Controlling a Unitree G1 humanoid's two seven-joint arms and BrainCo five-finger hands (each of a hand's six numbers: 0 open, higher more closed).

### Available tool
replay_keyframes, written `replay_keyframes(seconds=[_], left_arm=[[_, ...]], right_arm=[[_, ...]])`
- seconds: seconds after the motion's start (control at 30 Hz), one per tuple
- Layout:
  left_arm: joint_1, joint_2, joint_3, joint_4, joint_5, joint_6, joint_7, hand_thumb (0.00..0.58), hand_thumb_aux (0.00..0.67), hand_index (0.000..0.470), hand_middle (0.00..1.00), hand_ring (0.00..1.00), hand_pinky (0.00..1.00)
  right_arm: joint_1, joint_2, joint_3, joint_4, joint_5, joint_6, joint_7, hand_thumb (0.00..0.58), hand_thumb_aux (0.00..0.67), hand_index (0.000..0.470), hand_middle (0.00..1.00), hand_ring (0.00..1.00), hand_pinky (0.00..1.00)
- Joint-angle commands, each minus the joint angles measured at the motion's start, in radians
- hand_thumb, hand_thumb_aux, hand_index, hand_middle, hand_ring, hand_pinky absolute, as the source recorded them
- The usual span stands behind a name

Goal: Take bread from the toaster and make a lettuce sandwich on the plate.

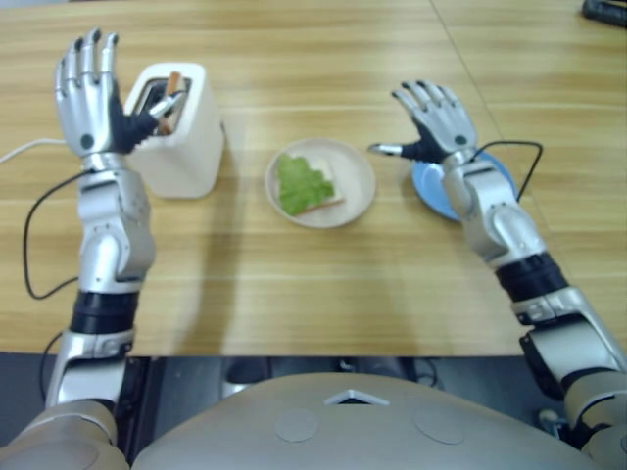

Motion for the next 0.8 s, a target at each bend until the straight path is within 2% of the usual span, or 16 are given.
replay_keyframes(seconds=[0.03,0.27,0.57,0.6,0.63,0.67,0.7,0.8], left_arm=[[-0.04,-0.006,-0.043,0.181,-0.032,0.022,-0.036,0.0,0.0,0.0,0.0,0.0,0.0],[-0.148,-0.05,-0.114,0.467,-0.098,-0.054,0.043,0.0,0.0,0.0,0.0,0.0,0.0],[-0.181,-0.042,-0.119,0.517,-0.154,-0.065,0.118,0.0,0.0,0.0,0.0,0.0,0.0],[-0.181,-0.04,-0.12,0.513,-0.157,-0.061,0.119,0.058,0.034,0.023,0.0,0.0,0.0],[-0.181,-0.037,-0.122,0.513,-0.16,-0.06,0.121,0.466,0.373,0.256,0.0,0.0,0.0],[-0.183,-0.033,-0.126,0.521,-0.163,-0.06,0.121,0.466,0.373,0.256,0.0,0.0,0.0],[-0.182,-0.032,-0.129,0.526,-0.165,-0.061,0.124,0.58,0.67,0.46,0.0,0.0,0.0],[-0.175,-0.032,-0.132,0.517,-0.171,-0.073,0.15,0.58,0.67,0.46,0.0,0.0,0.0]], right_arm=[[0.01,0.013,0.003,0.042,0.015,-0.026,-0.006,0.0,0.0,0.0,0.0,0.0,0.0],[0.015,0.008,-0.014,0.059,0.027,-0.046,-0.015,0.0,0.0,0.0,0.0,0.0,0.0],[0.026,0.01,-0.019,0.057,0.033,-0.045,-0.009,0.0,0.0,0.0,0.0,0.0,0.0],[0.027,0.01,-0.019,0.055,0.034,-0.045,-0.009,0.0,0.0,0.0,0.0,0.0,0.0],[0.028,0.01,-0.019,0.054,0.034,-0.044,-0.008,0.0,0.0,0.0,0.0,0.0,0.0],[0.028,0.012,-0.019,0.054,0.036,-0.045,-0.008,0.0,0.0,0.0,0.0,0.0,0.0],[0.028,0.012,-0.019,0.054,0.035,-0.045,-0.007,0.0,0.0,0.0,0.0,0.0,0.0],[0.027,0.014,-0.018,0.057,0.038,-0.046,-0.007,0.0,0.0,0.0,0.0,0.0,0.0]])
